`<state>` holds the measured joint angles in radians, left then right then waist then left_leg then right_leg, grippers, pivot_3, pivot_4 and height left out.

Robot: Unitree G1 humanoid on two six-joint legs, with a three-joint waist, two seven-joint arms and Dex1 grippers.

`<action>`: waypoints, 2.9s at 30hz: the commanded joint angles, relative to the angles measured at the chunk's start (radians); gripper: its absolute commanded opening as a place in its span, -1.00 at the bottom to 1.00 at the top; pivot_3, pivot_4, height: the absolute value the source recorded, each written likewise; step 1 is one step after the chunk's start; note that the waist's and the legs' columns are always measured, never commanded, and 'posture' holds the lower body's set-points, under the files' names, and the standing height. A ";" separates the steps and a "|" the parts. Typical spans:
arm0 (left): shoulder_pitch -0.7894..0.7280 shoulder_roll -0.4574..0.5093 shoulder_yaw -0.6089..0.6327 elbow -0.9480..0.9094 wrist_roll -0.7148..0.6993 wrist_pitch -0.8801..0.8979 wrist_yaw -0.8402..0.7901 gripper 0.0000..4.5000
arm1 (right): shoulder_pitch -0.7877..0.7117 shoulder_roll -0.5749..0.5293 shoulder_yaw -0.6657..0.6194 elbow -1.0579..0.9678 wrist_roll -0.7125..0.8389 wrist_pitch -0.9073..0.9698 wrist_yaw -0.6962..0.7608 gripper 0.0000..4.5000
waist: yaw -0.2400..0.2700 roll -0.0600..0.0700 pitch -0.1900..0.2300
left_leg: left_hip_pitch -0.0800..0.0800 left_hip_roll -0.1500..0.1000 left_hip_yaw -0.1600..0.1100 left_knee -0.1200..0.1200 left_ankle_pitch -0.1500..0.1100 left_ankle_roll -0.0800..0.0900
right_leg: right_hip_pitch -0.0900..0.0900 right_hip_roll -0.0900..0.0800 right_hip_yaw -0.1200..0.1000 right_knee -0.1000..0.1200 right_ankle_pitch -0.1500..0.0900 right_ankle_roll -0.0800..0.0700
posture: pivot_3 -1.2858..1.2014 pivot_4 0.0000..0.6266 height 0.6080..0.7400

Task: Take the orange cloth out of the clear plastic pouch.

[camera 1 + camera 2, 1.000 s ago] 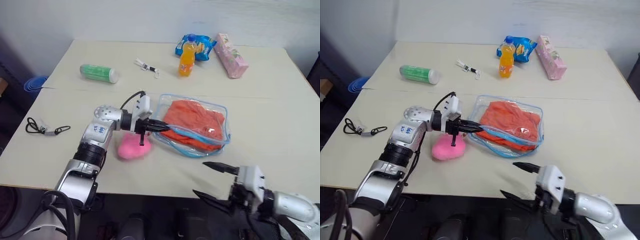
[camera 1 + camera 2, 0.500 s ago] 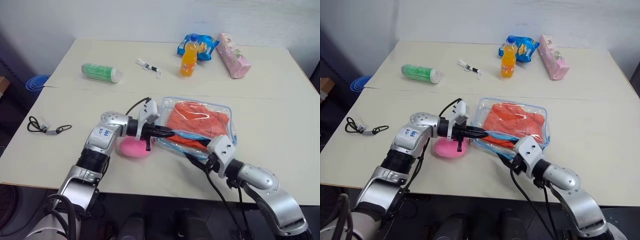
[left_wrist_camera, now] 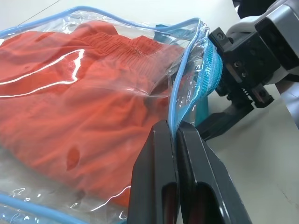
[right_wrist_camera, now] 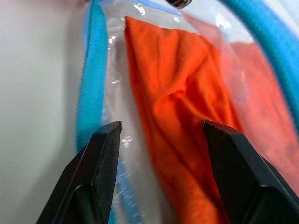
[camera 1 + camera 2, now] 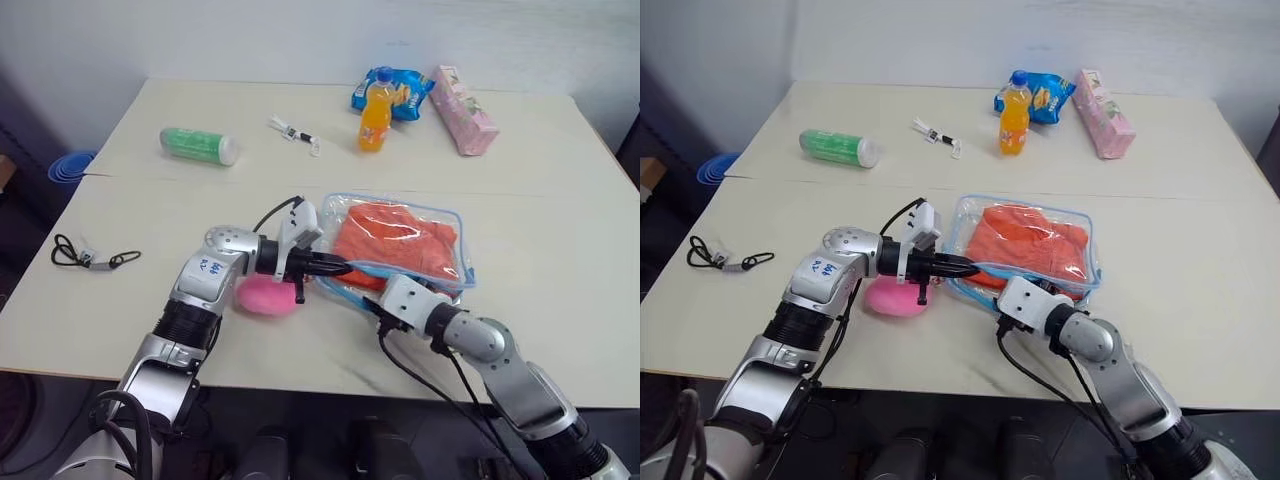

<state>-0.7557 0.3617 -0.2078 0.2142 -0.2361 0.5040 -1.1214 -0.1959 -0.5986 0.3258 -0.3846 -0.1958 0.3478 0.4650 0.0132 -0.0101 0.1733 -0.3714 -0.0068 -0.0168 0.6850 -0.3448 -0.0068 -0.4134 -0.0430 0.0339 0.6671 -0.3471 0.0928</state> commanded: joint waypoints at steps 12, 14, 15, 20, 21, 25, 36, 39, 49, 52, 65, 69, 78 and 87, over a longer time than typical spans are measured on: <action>-0.013 -0.020 0.000 -0.042 -0.044 0.039 -0.006 -1.00 | -0.158 0.132 0.051 0.262 -0.184 0.060 -0.021 0.27 | -0.018 0.000 0.000 | 0.002 0.000 0.000 0.000 0.001 -0.002 | 0.000 0.000 0.000 0.003 0.000 0.000 | 0.03 -0.52 1.00; -0.016 -0.026 0.002 -0.038 -0.045 0.042 -0.002 -1.00 | -0.166 0.144 0.039 0.283 -0.160 0.099 0.008 0.11 | -0.018 0.000 -0.001 | 0.002 0.000 0.000 0.000 0.001 -0.002 | 0.000 0.000 0.000 0.004 0.000 0.000 | 0.03 -0.52 1.00; -0.017 -0.029 0.004 -0.036 -0.046 0.046 0.001 -1.00 | -0.168 0.146 0.030 0.285 -0.151 0.103 0.015 0.00 | -0.016 0.000 -0.001 | 0.002 0.000 0.000 0.000 0.001 -0.002 | 0.000 0.000 0.000 0.004 0.000 0.000 | 0.03 -0.52 1.00; -0.022 -0.050 0.031 -0.022 -0.056 0.085 0.039 -1.00 | -0.163 0.139 -0.027 0.245 -0.090 0.084 0.051 -0.79 | -0.013 -0.001 -0.001 | 0.002 -0.001 -0.001 0.001 0.001 -0.001 | 0.001 -0.002 -0.001 0.003 0.000 0.000 | 0.03 -0.52 1.00; -0.022 -0.052 0.034 -0.022 -0.056 0.092 0.045 -1.00 | -0.161 0.136 -0.032 0.240 -0.082 0.078 0.058 -0.95 | -0.013 -0.001 -0.001 | 0.002 -0.001 -0.001 0.000 0.001 -0.001 | 0.001 -0.002 -0.001 0.003 0.000 0.000 | 0.03 -0.52 1.00; -0.024 -0.076 0.067 -0.013 -0.085 0.183 0.107 -1.00 | -0.127 0.099 -0.095 0.153 0.014 0.031 0.136 -0.99 | -0.013 -0.001 -0.001 | 0.001 -0.001 -0.001 0.000 0.001 -0.001 | 0.001 -0.002 -0.001 0.003 0.000 0.000 | 0.03 -0.52 1.00; 0.023 -0.138 0.149 -0.040 -0.148 0.412 0.298 -1.00 | 0.074 -0.017 -0.320 -0.116 0.544 -0.020 0.493 -0.99 | -0.015 -0.001 0.000 | 0.001 -0.001 -0.001 -0.001 0.001 -0.001 | 0.001 -0.001 0.000 0.003 0.000 0.000 | 0.03 -0.52 1.00; 0.040 -0.142 0.155 -0.061 -0.158 0.437 0.337 -1.00 | 0.166 -0.078 -0.364 -0.197 0.675 0.028 0.566 -0.99 | -0.013 -0.002 0.000 | 0.001 -0.001 -0.001 -0.001 0.001 -0.001 | 0.001 -0.001 0.000 0.001 0.000 0.000 | 0.03 -0.52 1.00; 0.065 -0.124 0.187 -0.115 -0.199 0.468 0.397 -1.00 | 0.355 -0.292 -0.935 -0.341 1.405 0.352 0.415 -0.99 | -0.009 -0.002 0.001 | 0.001 0.000 -0.002 -0.001 0.001 -0.001 | 0.003 -0.001 0.000 -0.001 0.000 0.000 | 0.03 -0.52 1.00; 0.078 -0.082 0.177 -0.152 -0.207 0.463 0.368 -1.00 | 0.326 -0.461 -1.159 -0.131 1.400 0.442 0.495 -0.99 | -0.009 -0.002 0.001 | 0.001 0.000 -0.001 -0.001 0.000 0.000 | 0.004 -0.001 0.000 -0.003 0.000 0.000 | 0.03 -0.52 1.00; 0.142 0.000 0.150 -0.215 -0.252 0.462 0.295 -1.00 | 0.023 -0.562 -0.752 0.858 0.471 -0.774 0.685 -0.99 | -0.015 -0.002 0.001 | 0.002 0.000 0.003 -0.002 0.000 0.003 | 0.004 -0.001 0.002 -0.006 0.001 0.001 | 0.03 -0.52 1.00; 0.154 0.015 0.139 -0.235 -0.252 0.434 0.277 -1.00 | 0.114 -0.443 -0.638 1.051 0.395 -0.941 0.727 -0.99 | -0.016 0.007 0.001 | 0.001 0.000 0.004 -0.003 0.000 0.002 | 0.001 -0.001 0.002 -0.004 0.001 0.001 | 0.03 -0.52 1.00; 0.256 0.155 0.110 -0.301 -0.197 0.179 0.135 -0.22 | 0.300 -0.395 -0.775 0.880 0.606 -0.831 0.794 0.00 | -0.021 0.005 0.000 | 0.006 0.001 0.004 -0.003 0.001 0.000 | 0.006 0.000 0.004 -0.005 0.001 0.001 | 0.03 -0.52 1.00; 0.468 0.316 0.355 -0.312 -0.261 -0.178 -0.081 0.96 | 0.732 -0.347 -1.016 0.096 0.971 -0.218 0.711 1.00 | -0.018 0.006 0.000 | 0.006 0.002 0.001 -0.005 0.000 0.000 | 0.006 0.000 0.003 -0.007 0.001 0.001 | 0.03 -0.52 1.00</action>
<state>-0.3201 0.6485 0.0786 -0.0759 -0.4774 0.4181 -1.1491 0.5036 -0.9684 -0.6613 -0.1332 0.6931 0.0361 1.2013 -0.0048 -0.0045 0.1737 -0.3658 -0.0046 -0.0161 0.6797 -0.3450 -0.0072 -0.4068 -0.0433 0.0364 0.6599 -0.3467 0.0934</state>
